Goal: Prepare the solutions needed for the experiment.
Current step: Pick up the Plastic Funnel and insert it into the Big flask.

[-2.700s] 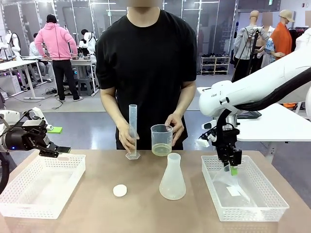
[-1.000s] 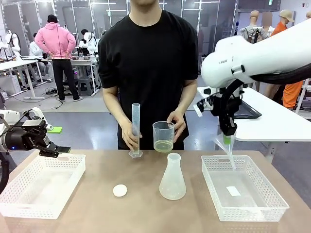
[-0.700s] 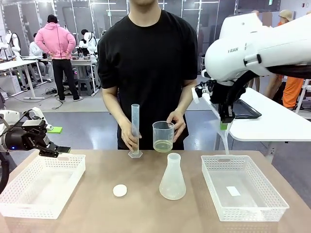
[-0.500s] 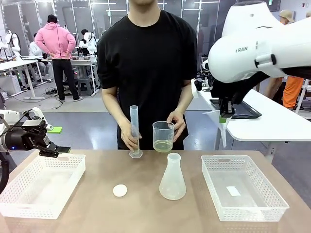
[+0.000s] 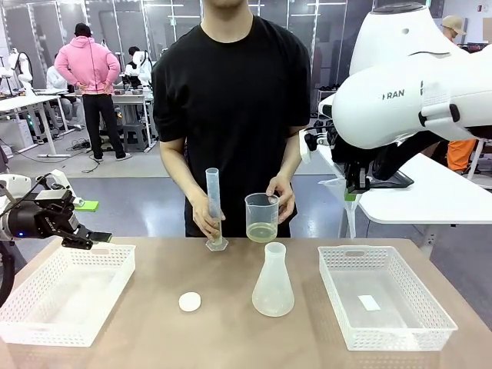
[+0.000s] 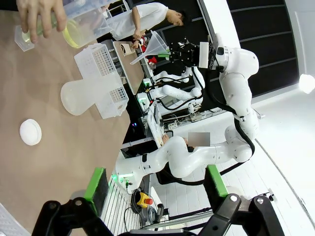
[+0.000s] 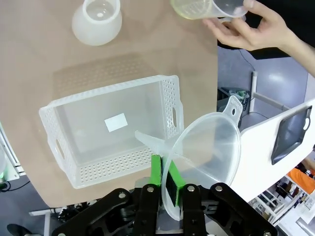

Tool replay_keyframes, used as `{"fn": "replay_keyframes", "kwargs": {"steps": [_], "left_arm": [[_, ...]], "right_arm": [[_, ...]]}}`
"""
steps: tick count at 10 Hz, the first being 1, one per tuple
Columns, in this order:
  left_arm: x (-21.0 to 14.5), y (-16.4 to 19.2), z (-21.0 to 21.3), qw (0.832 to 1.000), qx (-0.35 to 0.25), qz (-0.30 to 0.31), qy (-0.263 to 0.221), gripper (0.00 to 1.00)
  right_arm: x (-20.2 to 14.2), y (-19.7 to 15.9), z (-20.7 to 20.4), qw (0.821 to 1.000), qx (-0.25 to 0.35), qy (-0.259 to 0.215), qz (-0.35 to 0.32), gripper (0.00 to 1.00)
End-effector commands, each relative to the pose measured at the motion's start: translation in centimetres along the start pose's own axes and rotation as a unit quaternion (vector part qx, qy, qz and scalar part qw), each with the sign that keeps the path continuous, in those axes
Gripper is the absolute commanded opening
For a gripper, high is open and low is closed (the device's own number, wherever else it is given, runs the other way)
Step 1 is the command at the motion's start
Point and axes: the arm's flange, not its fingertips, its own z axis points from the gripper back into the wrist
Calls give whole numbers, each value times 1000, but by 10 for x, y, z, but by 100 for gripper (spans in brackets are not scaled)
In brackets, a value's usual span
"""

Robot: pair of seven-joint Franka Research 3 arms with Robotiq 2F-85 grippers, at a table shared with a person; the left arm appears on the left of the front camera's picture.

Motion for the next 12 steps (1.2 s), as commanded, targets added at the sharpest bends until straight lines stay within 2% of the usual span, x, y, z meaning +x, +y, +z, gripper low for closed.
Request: {"fn": "replay_keyframes", "kwargs": {"steps": [1,5,6,7,9,12], "left_arm": [[1,-2,-1,1000,5,-4,-1,100],[1,-2,-1,1000,5,-4,-1,100],[1,-2,-1,1000,5,-4,-1,100],[1,-2,-1,1000,5,-4,-1,100],[1,-2,-1,1000,5,-4,-1,100],[1,-2,-1,1000,5,-4,-1,100]], "right_arm": [[0,-6,2,1000,-2,4,2,0],[0,-6,2,1000,-2,4,2,0],[-1,-3,1,1000,-1,-1,-2,6],[11,4,9,998,-27,-49,11,6],[24,14,28,994,-61,-90,15,6],[37,37,51,983,-70,-162,56,6]]}}
